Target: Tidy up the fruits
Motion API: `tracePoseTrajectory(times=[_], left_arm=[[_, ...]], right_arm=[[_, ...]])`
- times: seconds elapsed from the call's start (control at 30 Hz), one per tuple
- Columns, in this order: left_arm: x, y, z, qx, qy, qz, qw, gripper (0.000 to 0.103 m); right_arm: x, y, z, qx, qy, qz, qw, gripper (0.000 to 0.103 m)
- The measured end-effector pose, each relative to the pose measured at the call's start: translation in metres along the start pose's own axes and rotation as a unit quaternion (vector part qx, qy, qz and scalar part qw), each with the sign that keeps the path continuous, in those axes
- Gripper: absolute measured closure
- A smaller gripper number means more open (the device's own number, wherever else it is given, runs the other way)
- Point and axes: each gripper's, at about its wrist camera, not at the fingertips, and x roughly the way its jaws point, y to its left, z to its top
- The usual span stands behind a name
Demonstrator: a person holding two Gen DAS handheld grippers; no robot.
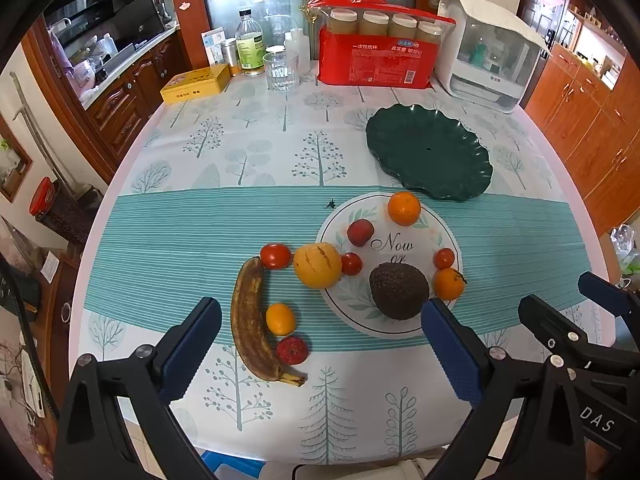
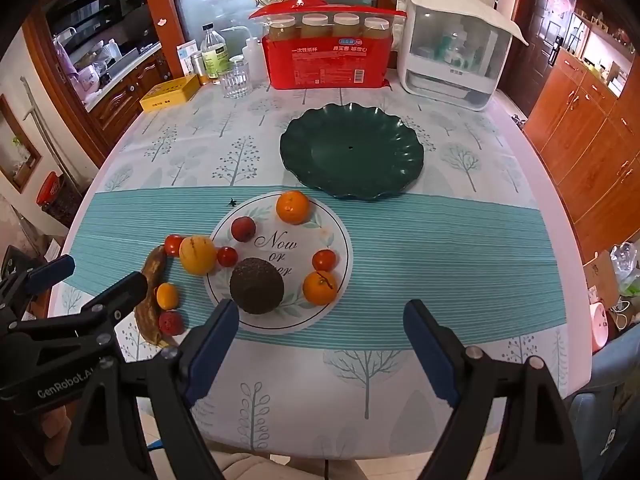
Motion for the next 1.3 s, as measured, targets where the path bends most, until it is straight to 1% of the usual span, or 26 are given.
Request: tracePoseTrajectory(times=[0.8,1.03,1.3], left_arm=[[-0.007,-0.006,-0.005,-0.004,-0.005,0.009,0.9999,0.004],[-0.008,-0.015,-0.01,-0.005,-0.004,0.011,0.9999,0.003],[-0.01,-0.021,-0.008,-0.004,-0.007,0.015,0.9999,0.003]], right_arm=[[0.002,-0.009,-0.007,-0.003,-0.005,0.008,1.0,0.018],[0.0,-0.01,-0.007,-0.002,-0.008,0.008,1.0,0.018],[-0.005,-0.02,-0.008,-0.002,-0.015,0.013,1.0,0.018]])
